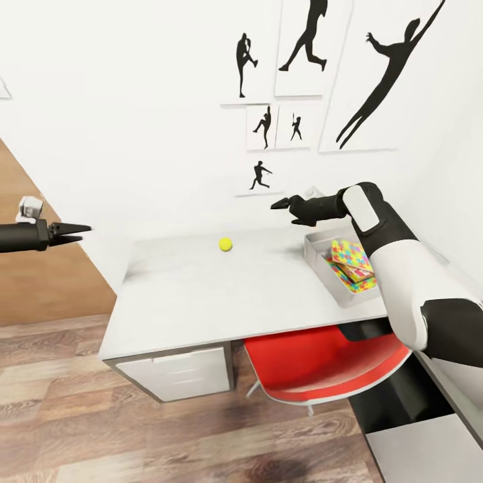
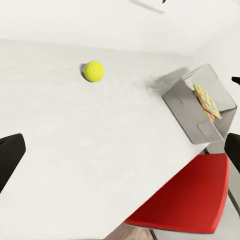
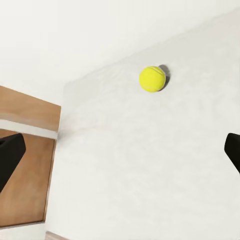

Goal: Put all the toys in the child's room - the three board games (two on the bed and one on the table), the two jigsaw puzzles on the table, and the tennis ball on the table - inside the toy box on the table in the child's room.

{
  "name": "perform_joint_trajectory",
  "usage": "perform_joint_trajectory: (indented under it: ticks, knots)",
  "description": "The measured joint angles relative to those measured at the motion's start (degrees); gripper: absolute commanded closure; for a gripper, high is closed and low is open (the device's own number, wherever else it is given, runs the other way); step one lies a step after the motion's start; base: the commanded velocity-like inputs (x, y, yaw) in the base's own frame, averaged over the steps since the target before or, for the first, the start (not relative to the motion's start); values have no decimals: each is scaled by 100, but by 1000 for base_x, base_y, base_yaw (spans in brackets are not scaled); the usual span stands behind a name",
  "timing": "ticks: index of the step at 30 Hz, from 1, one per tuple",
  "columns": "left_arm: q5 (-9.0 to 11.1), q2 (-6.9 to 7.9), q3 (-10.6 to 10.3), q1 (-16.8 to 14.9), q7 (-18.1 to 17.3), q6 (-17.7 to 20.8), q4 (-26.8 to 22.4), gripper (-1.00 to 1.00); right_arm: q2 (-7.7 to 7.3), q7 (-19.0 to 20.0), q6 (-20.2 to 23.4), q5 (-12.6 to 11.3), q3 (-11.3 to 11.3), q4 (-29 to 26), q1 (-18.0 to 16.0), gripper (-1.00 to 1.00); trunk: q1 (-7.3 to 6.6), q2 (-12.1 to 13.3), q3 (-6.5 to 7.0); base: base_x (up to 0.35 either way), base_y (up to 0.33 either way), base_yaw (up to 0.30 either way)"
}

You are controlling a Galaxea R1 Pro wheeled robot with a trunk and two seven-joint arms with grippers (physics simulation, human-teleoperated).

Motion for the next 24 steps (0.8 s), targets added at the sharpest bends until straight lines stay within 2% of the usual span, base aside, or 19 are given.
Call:
perform_joint_trajectory:
  ticks: [6, 11, 17, 24]
  knots:
    - [-6, 141, -1, 81, 0, -9, 4, -100, -12, 0, 0, 1, 0, -2, 11, -100, 0, 0, 53, 0, 0, 100]
    - [-15, 291, 2, 361, 0, -36, 5, -100, -28, 2, 0, 0, -3, -1, 61, -100, 0, 0, 97, 0, 0, 100]
    - [-27, 428, 10, 845, 0, -313, 36, -100, -54, 6, 0, -1, 0, -4, 84, -100, 0, 0, 150, 0, 0, 100]
    - [-30, 464, 20, 1210, 79, -707, 314, -100, -59, 8, 0, 0, 0, -6, 89, -100, 0, 1, 212, 0, 0, 100]
